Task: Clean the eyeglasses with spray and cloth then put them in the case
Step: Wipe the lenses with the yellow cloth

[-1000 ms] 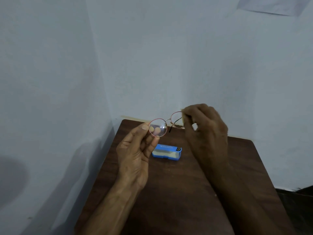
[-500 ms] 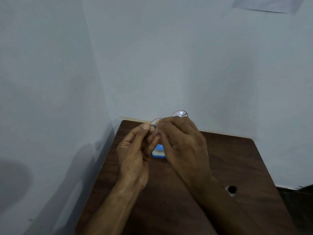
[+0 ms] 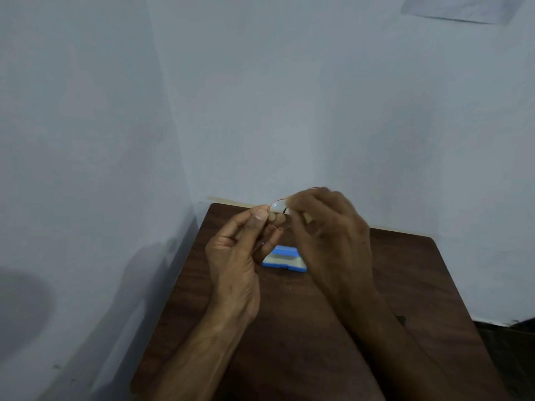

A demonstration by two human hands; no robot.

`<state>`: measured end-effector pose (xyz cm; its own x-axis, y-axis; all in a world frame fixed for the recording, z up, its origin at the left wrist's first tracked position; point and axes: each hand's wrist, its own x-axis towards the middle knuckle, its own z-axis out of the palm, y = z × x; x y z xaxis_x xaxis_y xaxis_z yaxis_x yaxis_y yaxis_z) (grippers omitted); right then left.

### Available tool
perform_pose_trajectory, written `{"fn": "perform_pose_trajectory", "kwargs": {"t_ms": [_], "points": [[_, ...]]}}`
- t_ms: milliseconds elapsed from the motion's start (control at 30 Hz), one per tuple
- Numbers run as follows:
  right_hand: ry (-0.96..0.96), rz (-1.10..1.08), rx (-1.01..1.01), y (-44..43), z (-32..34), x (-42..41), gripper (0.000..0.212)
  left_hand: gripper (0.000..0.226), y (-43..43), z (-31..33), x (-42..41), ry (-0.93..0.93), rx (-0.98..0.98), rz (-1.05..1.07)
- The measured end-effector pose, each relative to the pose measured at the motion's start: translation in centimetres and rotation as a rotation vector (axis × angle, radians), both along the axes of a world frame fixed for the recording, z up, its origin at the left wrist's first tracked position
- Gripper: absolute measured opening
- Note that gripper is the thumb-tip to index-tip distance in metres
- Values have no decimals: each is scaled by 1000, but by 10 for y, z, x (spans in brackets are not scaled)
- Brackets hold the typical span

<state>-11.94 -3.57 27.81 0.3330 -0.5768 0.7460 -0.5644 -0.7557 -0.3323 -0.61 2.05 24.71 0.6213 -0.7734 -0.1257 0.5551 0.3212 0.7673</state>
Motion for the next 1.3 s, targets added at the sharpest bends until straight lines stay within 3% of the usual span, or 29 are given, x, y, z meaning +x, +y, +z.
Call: {"fn": "perform_pose_trajectory", "kwargs": {"t_ms": [200,367,467,700,833,1100,1300], "points": [[-3,108,23,22,-4,8,12,15,-1,5,4,15,-9,9],[-79,-10,15,4,1,-1,6,21,2,7,0,65,-44,5],[-80,41,-10,13,6,8,7,19,3,7,-2,53,-17,6],[-84,68,72,14,3,-2,23,20,3,8,-1,103,-32,23],[40,178,149,21,5,1,39,17,5,9,-1,48,-12,32],[-124,102,42,8,12,1,15,18,6,11,-7,35,-18,27],[-47,129,24,25,-6,-2,21,13,1,9,-4,59,-5,37]]}}
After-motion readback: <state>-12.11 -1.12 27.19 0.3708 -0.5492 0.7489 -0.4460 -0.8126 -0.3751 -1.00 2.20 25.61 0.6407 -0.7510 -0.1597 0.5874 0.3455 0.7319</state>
